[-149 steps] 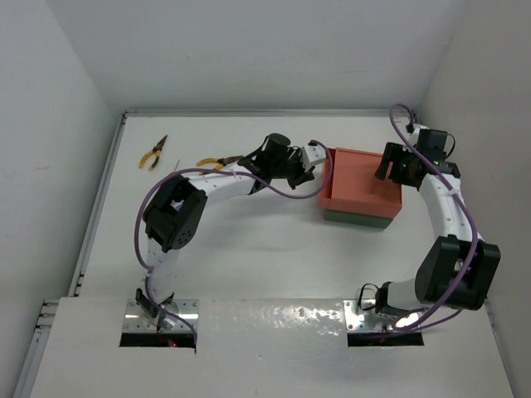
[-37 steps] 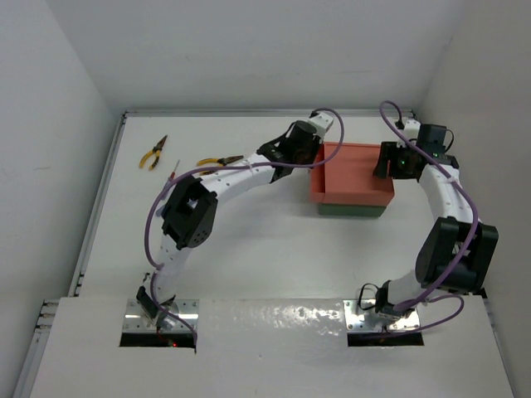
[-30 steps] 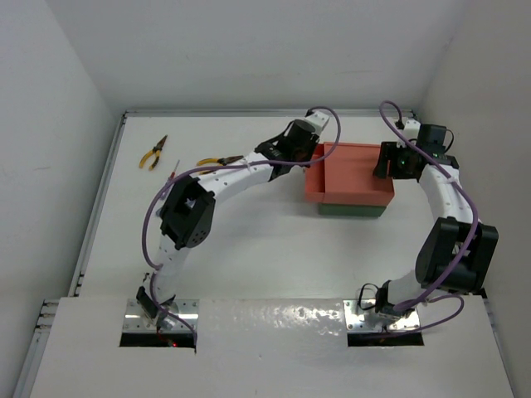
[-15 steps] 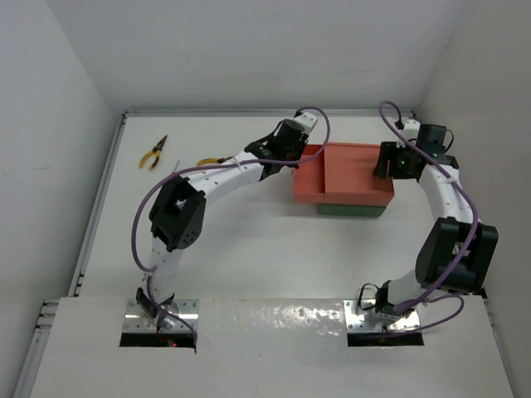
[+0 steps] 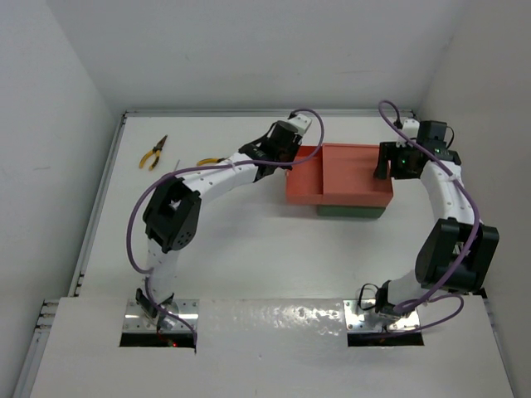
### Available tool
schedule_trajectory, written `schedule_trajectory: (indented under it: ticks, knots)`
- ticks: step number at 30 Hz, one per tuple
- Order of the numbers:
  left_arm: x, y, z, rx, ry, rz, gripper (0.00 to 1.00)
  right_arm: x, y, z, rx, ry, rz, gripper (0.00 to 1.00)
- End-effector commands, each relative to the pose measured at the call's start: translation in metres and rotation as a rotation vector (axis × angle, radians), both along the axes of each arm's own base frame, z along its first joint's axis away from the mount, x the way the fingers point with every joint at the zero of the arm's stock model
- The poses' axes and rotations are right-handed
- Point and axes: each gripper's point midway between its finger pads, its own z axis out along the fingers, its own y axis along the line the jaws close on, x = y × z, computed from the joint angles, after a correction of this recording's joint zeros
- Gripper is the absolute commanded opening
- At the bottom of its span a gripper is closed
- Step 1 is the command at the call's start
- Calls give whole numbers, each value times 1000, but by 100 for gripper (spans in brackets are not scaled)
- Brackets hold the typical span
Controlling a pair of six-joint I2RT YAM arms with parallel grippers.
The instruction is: Sort the tools into containers
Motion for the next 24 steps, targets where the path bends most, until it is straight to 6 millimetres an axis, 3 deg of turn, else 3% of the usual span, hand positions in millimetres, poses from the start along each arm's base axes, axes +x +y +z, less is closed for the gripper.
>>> schedule_trajectory:
  ticks: [1,6,9,12,15,17,18,20,21,24]
  knots:
    - [-12,-10,20,-68,10,-83,3,-1,4,14,-1,-15,31,68]
    - [-8,-24,51,-133,-41,-120,26,0,2,34,-23,-70,32,75]
    - [0,-21,62,-130,-73,-90,39,2,3,45,-21,-77,33,79]
    - [6,-18,75,-126,-106,-61,54,11,4,72,-47,-120,20,80]
    - [10,-18,98,-148,-138,-49,72,18,17,98,-91,-173,35,81]
    - [13,-18,113,-162,-162,-45,76,20,20,108,-138,-189,10,81]
    - [16,-17,128,-171,-186,-33,78,21,37,113,-145,-205,38,81]
    - [20,-11,150,-184,-213,-10,79,23,52,113,-134,-219,49,81]
    - [25,-2,156,-194,-218,12,79,17,79,102,-100,-203,92,80]
    - [34,28,171,-203,-231,64,79,8,100,77,-75,-171,107,80]
